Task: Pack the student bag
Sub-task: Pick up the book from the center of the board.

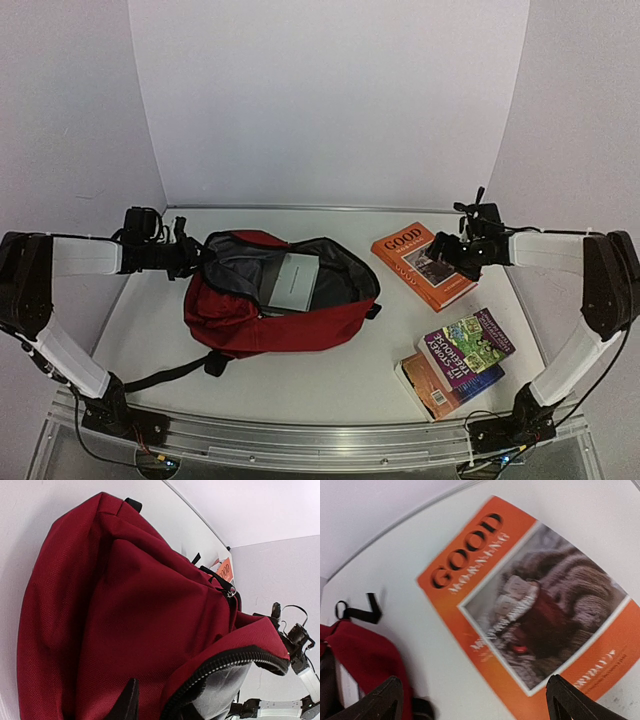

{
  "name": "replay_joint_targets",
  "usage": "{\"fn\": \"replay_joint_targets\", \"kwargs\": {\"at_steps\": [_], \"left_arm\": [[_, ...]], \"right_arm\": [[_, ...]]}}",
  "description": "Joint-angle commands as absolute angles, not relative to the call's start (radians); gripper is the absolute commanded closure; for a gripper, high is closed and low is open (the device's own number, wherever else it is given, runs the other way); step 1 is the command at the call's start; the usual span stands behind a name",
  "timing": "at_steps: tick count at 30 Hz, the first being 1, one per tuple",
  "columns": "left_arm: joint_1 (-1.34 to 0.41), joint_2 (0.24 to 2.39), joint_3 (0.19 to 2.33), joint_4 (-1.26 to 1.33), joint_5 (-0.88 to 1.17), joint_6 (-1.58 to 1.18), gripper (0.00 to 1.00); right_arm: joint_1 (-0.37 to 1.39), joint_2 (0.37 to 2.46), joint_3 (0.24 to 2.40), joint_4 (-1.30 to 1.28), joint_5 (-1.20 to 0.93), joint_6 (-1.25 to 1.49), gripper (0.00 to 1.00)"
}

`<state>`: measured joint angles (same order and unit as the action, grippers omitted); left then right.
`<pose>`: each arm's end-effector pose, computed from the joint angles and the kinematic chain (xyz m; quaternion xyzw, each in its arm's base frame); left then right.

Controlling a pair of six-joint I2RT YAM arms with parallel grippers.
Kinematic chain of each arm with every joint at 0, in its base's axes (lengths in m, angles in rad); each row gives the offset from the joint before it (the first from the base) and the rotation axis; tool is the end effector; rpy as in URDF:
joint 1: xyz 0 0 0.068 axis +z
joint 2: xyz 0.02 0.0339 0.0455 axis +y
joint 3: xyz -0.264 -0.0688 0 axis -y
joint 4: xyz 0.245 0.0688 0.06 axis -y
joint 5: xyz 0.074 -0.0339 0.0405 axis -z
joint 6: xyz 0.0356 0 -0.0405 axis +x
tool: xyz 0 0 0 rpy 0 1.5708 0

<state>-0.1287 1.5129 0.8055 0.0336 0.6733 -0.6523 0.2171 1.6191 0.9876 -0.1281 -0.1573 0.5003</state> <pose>0.3041 -0.0617 0.1999 -0.0818 0.8586 -0.4310 0.2652 0.3358 0.0798 0.2058 0.0986 0.9112 0.2057 0.3430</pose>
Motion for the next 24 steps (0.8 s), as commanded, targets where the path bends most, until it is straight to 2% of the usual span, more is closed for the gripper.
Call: {"fn": "replay_joint_targets", "kwargs": {"at_steps": [1,5,11,15,24], "left_arm": [[-0.123,1.348,0.809,-0.074,0.609,-0.609,0.57],[-0.122,1.196,0.773,-0.175,0.512,-0.615,0.34],[-0.123,1.048,0.749,-0.295,0.464,-0.65,0.12],[-0.122,0.986,0.743,-0.327,0.469,-0.676,0.07],[-0.123,0.928,0.763,-0.388,0.459,-0.671,0.04]], "right_arm": [[0.126,1.644,0.958,-0.117,-0.18,0.482,0.02],[0.047,1.656,0.941,-0.076,-0.19,0.492,0.02],[-0.074,1.713,0.914,0.038,-0.23,0.53,0.05],[-0.105,1.784,0.911,0.13,-0.29,0.571,0.09],[-0.107,1.851,0.891,0.245,-0.337,0.632,0.28]]}}
